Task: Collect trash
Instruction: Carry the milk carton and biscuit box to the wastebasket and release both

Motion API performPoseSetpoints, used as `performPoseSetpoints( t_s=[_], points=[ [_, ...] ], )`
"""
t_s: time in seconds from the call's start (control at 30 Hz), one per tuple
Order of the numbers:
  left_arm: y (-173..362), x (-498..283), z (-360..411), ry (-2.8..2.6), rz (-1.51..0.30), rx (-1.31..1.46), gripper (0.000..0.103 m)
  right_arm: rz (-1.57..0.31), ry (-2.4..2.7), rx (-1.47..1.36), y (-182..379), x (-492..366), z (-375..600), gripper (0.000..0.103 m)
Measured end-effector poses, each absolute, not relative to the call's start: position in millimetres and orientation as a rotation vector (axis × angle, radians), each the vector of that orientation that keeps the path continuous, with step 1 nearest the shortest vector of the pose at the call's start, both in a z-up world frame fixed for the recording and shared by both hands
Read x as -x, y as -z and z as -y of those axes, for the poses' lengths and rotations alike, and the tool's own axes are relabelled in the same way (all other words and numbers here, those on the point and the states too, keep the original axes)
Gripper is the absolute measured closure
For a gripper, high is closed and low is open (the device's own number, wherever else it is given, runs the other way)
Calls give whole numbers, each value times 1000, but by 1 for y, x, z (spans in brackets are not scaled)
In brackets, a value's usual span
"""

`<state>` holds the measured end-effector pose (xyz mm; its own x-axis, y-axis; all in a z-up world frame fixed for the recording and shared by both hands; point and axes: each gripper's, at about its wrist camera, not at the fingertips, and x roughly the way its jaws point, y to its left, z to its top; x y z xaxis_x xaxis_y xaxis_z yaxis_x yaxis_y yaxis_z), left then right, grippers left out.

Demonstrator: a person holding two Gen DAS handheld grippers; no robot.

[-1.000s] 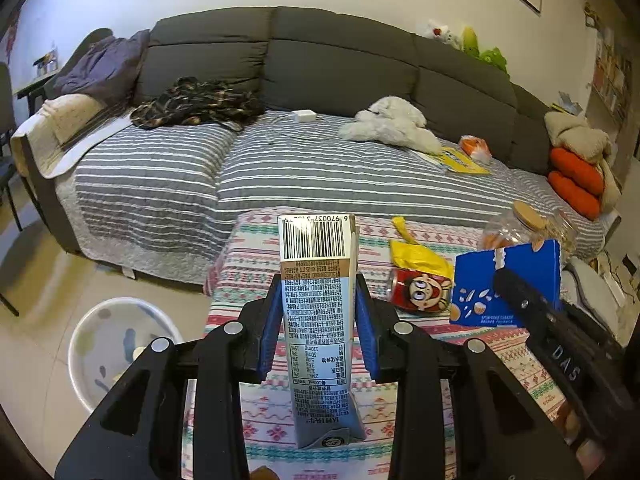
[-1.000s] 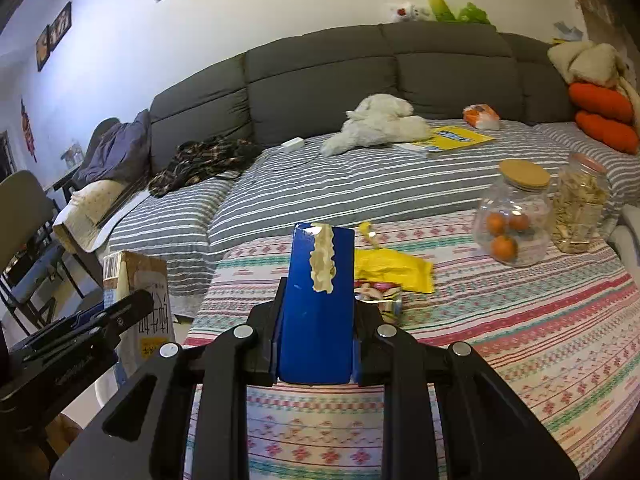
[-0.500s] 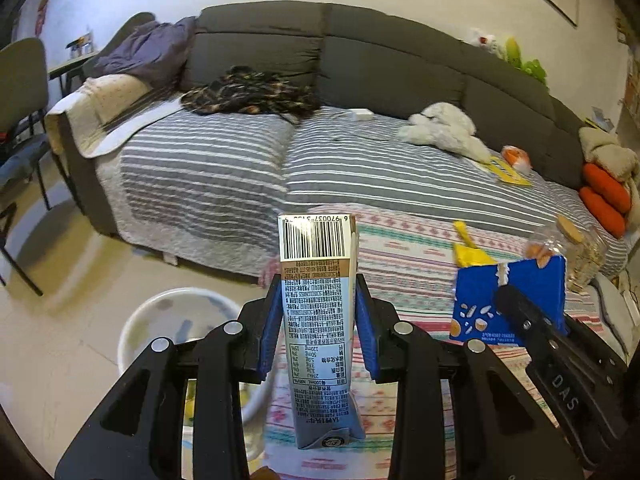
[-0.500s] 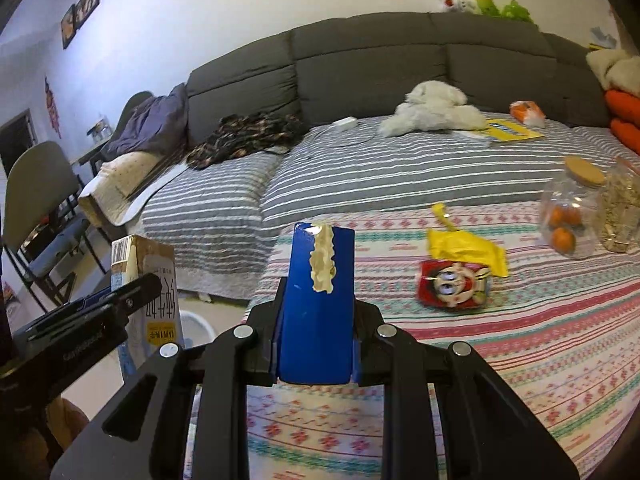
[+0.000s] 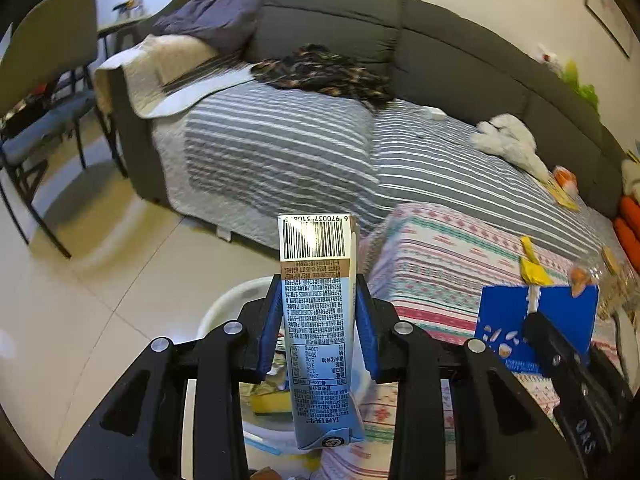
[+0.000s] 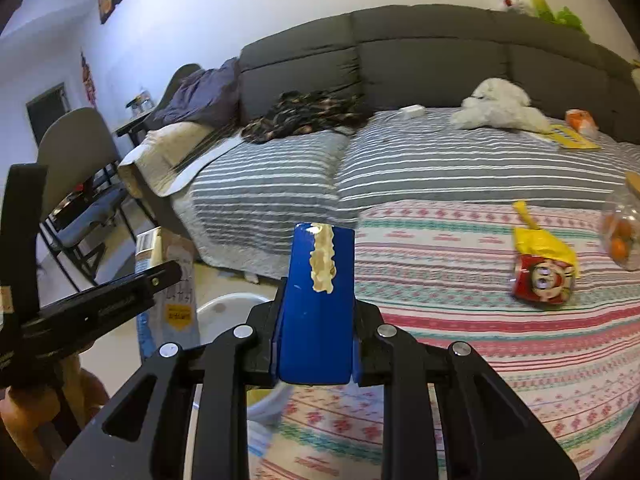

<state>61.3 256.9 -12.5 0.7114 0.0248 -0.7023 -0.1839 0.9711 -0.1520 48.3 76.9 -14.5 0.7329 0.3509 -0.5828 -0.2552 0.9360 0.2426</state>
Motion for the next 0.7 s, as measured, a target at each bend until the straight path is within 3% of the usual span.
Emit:
performPoseSetpoints(
  t_s=[0.1,0.13,0.2,0.7],
  points=[
    [18,-68,-267,-121,-810,224,68,-683,-365,-143,18,-51,-94,79],
    [21,-71,-270,-124,-827,223,52,-691,-374,-140,21,-53,-99,79],
    [22,-70,-277,-145,-825,240,31,-706,-389,-140,25,-55,-108,79],
    [-12,-41,-322,-311,-711,243,28,-738,-476,-83,43,-67,-170,79]
  ],
)
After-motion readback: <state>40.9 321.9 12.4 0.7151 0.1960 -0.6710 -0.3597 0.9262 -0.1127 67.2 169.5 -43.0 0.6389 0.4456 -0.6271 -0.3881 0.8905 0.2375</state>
